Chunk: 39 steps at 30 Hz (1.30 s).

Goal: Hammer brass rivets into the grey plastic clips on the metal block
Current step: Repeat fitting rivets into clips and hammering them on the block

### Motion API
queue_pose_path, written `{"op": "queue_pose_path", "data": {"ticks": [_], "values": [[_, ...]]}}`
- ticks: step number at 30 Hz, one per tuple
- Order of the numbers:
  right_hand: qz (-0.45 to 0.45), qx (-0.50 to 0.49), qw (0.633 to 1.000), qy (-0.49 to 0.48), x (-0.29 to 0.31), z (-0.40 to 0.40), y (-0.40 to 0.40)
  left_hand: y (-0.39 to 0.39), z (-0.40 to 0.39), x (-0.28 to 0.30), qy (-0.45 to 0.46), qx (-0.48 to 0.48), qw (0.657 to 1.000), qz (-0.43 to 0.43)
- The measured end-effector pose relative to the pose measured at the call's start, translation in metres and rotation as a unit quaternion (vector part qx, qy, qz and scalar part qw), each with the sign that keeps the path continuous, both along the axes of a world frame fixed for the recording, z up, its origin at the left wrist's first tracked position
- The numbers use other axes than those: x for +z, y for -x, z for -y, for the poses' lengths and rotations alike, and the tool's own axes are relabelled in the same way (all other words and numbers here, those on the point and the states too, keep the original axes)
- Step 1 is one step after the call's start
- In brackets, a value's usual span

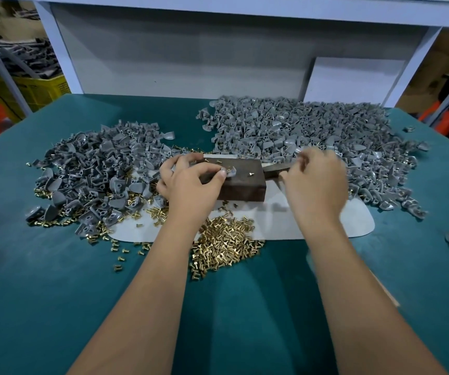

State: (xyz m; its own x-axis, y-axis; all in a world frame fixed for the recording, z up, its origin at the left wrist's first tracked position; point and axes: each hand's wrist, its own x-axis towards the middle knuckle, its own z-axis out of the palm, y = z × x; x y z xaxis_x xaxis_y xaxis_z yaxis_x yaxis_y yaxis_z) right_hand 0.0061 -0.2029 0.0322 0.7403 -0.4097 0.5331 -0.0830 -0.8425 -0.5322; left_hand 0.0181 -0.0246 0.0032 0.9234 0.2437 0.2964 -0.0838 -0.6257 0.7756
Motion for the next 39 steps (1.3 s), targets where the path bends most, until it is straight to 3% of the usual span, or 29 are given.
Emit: {"op": "queue_pose_path", "data": {"ticks": [3,5,13,16,19,22,27,31,36,39], "values": [[-0.232,-0.049,0.963,0.128,-0.007,0.019,0.016,-0.001,0.002,0.0,-0.02,0.011,1.0,0.004],[-0.298,-0.033,0.94,0.164,-0.013,0.016,0.021,0.0,0.004,-0.001,-0.03,0.018,0.999,0.01],[-0.177,0.004,0.983,0.053,0.012,0.014,0.018,0.003,0.006,-0.003,-0.047,0.033,0.998,0.01],[-0.122,0.062,0.991,-0.002,0.024,0.008,0.025,0.001,0.007,-0.004,-0.05,0.049,0.997,0.014],[-0.132,0.141,0.981,-0.03,0.031,-0.002,0.03,0.0,0.008,-0.004,-0.045,0.054,0.997,0.009],[-0.165,0.166,0.972,0.027,0.038,-0.01,0.026,-0.001,0.007,-0.006,-0.048,0.049,0.998,0.014],[-0.118,0.143,0.976,0.112,0.05,-0.017,0.031,-0.001,0.005,-0.006,-0.009,-0.002,0.998,0.067],[-0.18,0.161,0.947,0.212,0.057,-0.016,0.033,0.0,0.005,-0.005,0.0,-0.004,0.999,0.052],[-0.077,0.132,0.975,0.161,0.056,-0.018,0.037,0.002,0.007,-0.005,0.025,-0.002,0.998,0.053],[-0.127,0.145,0.957,0.215,0.043,-0.021,0.04,0.002,0.006,-0.003,0.009,-0.004,0.999,0.047]]}}
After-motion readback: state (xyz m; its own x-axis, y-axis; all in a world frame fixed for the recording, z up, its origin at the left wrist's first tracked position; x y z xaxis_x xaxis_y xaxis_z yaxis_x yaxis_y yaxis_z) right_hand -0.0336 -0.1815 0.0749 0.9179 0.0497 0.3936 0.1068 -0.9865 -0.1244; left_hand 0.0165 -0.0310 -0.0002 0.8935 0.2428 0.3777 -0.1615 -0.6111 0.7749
